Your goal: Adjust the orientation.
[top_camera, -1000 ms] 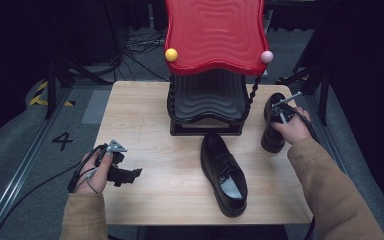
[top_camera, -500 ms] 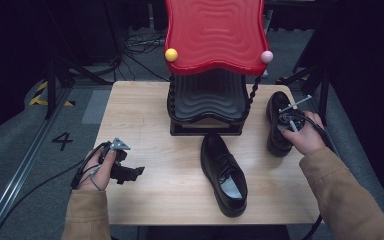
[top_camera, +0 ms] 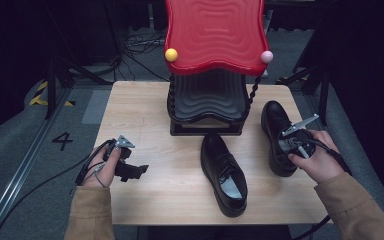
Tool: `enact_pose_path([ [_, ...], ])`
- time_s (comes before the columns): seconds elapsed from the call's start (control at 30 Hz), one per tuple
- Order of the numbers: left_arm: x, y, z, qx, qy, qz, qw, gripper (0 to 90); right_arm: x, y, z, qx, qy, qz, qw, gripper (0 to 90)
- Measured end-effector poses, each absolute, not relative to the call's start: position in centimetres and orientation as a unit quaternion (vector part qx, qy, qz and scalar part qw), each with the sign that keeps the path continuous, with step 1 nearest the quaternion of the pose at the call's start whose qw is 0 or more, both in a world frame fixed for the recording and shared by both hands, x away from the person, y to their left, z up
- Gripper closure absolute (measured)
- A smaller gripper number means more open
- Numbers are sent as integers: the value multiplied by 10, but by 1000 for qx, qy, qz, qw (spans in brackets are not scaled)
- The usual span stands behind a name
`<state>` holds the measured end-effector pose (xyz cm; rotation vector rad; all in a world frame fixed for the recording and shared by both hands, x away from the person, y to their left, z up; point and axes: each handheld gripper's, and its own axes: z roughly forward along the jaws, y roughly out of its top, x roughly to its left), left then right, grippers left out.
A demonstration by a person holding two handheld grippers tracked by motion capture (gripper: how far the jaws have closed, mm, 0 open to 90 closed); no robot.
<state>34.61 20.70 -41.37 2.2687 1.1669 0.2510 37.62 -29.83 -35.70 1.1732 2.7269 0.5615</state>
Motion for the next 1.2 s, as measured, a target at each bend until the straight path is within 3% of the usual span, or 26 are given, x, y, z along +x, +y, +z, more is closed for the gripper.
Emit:
enact_pose_path([
  [0.43,346,205,-414,849,436,92,283,197,321,-271,-370,313,933,176,29,794],
  [0.9,346,205,-415,850,436,92,282,197,304,-243,-387,278,943,177,37,787],
  [1.07,346,204,-415,850,436,92,282,197,298,-237,-392,262,947,187,16,786],
  [1.2,346,204,-415,850,435,90,284,197,302,-228,-395,237,954,180,40,782],
])
